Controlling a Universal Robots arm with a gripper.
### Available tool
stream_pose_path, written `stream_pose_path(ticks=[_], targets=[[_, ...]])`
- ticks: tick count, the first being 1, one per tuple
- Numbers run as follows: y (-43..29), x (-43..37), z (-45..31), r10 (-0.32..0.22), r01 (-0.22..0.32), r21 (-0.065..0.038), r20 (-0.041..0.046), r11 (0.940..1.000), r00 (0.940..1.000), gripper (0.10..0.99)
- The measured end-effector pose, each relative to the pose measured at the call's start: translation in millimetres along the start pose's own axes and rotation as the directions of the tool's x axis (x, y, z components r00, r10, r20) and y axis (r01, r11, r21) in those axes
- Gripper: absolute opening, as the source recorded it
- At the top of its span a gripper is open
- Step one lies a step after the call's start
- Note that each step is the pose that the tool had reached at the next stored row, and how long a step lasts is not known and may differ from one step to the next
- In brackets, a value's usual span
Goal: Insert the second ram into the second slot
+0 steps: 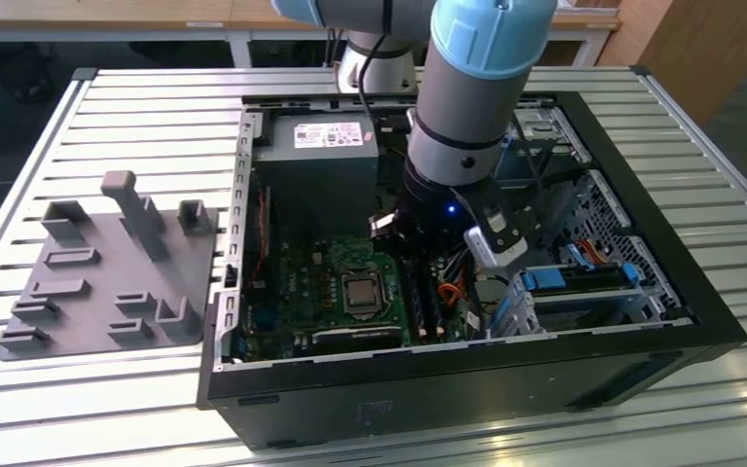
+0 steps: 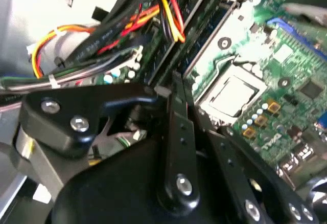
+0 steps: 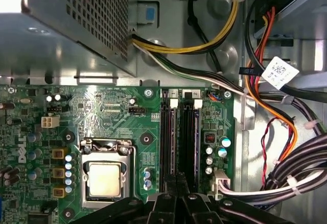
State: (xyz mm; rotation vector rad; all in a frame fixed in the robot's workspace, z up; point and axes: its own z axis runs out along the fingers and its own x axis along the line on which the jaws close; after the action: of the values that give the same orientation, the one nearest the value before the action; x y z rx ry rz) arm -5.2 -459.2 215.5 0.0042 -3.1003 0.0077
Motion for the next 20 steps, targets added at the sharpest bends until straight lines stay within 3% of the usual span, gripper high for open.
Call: stream_pose_path(ticks=[3, 10, 20], targets=[[0.4, 0.1, -5.2, -0.002, 0.002, -0.004, 0.0014, 1.0000, 1.0000, 0.122], [-0.2, 2.1, -36.0, -0.004, 0.004, -0.001, 0.0003, 1.0000, 1.0000, 0.122], [-0.3, 2.9, -52.1, -0.005, 0.005, -0.001, -0.0004, 1.0000, 1.0000, 0.122]])
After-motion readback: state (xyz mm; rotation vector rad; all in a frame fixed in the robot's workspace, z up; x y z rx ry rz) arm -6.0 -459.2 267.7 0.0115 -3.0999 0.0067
